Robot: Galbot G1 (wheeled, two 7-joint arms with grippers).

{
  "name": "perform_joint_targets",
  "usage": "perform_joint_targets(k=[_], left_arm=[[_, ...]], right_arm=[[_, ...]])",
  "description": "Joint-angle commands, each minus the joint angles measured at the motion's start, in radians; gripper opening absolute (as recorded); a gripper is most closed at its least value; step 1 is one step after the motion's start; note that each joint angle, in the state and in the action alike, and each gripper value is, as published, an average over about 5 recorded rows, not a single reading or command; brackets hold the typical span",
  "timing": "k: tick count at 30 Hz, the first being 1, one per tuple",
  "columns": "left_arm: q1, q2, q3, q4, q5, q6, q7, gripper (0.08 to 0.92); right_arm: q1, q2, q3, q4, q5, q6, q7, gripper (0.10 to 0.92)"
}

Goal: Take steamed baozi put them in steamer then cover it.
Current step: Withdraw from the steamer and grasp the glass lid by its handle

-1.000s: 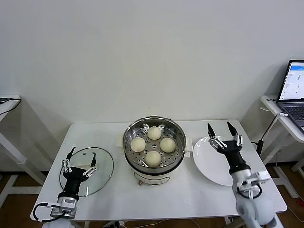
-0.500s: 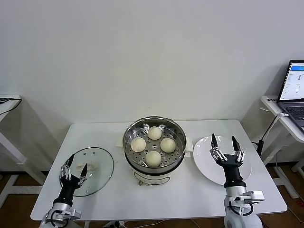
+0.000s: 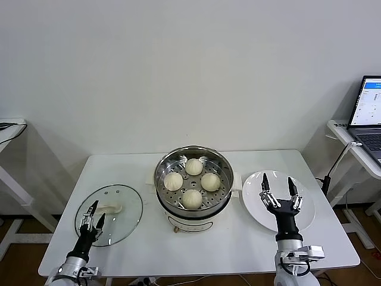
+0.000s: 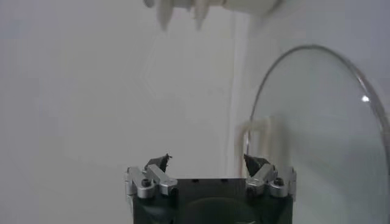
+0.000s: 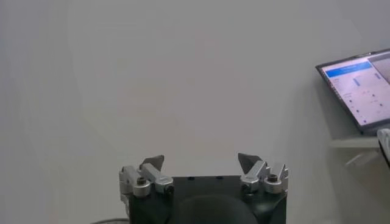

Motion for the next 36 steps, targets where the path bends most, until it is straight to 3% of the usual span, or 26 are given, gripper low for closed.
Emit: perform_joint_targets(k=[1, 28, 31, 36], left_arm=[[-0.063, 0.001, 0.0, 0.076, 0.116, 0.018, -0.034, 0.823], [-0.201, -0.04, 0.044, 0.164, 0.14, 0.073, -0.034, 0.822], [-0.207, -0.04, 0.043, 0.183, 0.148, 0.079, -0.039, 0.8], [-0.206, -0.039, 0.042, 0.195, 0.159, 0.087, -0.043, 0.67]], right_arm=[[-0.006, 0.013, -0.004, -0.003, -0.009, 0.008, 0.004, 0.823], [-0.003, 0.012, -0.022, -0.049, -0.04, 0.038, -0.002, 0.823], [-0.002, 0.012, -0.022, -0.051, -0.042, 0.04, -0.002, 0.823], [0.0, 0.013, -0.024, -0.06, -0.046, 0.045, -0.002, 0.823]])
